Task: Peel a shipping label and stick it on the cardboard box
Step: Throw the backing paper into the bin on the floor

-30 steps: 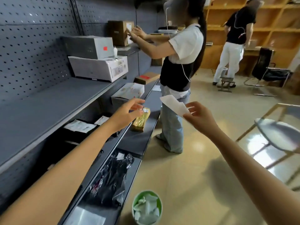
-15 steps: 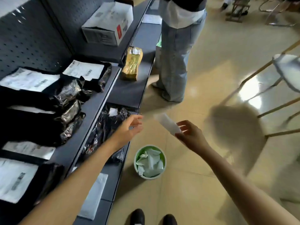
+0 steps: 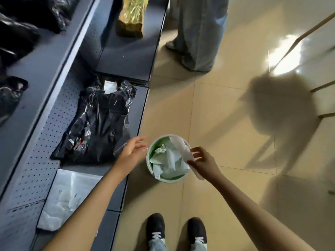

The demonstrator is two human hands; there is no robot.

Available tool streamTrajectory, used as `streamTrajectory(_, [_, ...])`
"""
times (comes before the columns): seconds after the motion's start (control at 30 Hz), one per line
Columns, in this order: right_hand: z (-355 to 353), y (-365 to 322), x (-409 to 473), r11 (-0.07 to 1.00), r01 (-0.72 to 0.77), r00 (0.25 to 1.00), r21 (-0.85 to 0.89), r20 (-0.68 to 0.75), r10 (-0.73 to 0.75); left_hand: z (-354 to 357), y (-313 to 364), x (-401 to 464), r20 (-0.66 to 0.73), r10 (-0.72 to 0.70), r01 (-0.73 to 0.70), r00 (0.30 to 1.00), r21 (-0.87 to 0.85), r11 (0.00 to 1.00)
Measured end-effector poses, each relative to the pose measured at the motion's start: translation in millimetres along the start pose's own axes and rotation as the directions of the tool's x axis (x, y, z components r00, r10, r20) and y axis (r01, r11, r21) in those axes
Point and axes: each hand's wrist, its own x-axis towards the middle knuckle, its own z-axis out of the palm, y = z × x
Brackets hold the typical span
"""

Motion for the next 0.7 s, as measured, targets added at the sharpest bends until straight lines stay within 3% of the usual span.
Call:
streamTrajectory(0.3, [88,51,54,0.993,-0.109,0.990,0.051,0.097,0.104,0,-69,45,0.056,-0.080,0.074,0.995,0.101,0.992])
streamTrajectory(0.7, [106,62,85,0.989,-0.120,0.989,0.083,0.091,0.113,9,-107,58,0.110,-0.123,0.110,0.986,0.123,0.986])
